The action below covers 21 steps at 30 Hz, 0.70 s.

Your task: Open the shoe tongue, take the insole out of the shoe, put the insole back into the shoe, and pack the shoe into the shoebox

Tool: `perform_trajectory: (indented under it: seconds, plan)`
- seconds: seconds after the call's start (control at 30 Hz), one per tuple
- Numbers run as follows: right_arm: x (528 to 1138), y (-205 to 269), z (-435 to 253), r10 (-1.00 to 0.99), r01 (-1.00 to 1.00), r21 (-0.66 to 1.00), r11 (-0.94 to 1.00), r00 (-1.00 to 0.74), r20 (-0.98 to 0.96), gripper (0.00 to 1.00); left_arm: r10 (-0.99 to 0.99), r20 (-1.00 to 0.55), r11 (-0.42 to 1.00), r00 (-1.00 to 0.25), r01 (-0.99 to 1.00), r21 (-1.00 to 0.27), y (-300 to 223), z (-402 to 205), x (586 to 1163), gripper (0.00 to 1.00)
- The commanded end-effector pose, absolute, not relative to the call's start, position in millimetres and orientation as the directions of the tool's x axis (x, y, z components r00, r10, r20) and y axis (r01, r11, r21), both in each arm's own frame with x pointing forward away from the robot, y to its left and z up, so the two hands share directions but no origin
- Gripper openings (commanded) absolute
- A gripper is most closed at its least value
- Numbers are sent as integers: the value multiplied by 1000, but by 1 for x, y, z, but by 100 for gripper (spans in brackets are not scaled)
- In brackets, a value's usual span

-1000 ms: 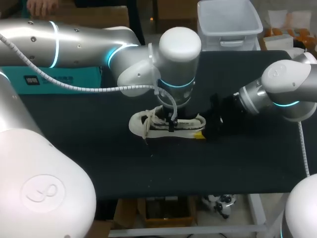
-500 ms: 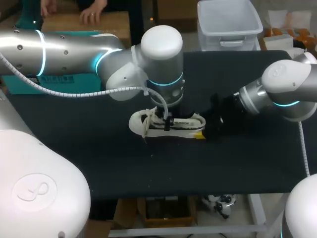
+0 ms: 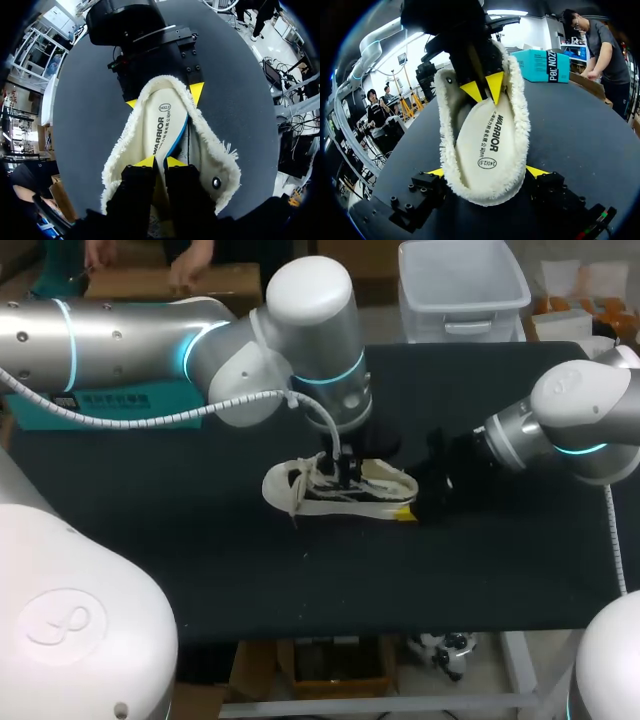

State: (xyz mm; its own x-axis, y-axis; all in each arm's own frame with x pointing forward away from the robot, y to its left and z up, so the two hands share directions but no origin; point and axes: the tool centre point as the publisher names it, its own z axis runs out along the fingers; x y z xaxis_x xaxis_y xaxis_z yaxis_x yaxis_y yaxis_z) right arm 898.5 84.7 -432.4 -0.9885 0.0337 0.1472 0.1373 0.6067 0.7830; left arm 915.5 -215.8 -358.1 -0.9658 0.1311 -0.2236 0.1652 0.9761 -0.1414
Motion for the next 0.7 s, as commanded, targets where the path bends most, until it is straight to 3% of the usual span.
perform_trajectory:
  seconds: [0.03, 0.7]
  plan:
    - [895, 89, -442, 29, 137, 784, 605, -988, 150, 0, 133, -218, 977, -967, 165, -135, -225, -351, 914, 0]
    - [895, 89, -442, 29, 137, 784, 605, -988, 150, 0, 211, -10, 942, -977, 206, -266, -230, -347, 911, 0]
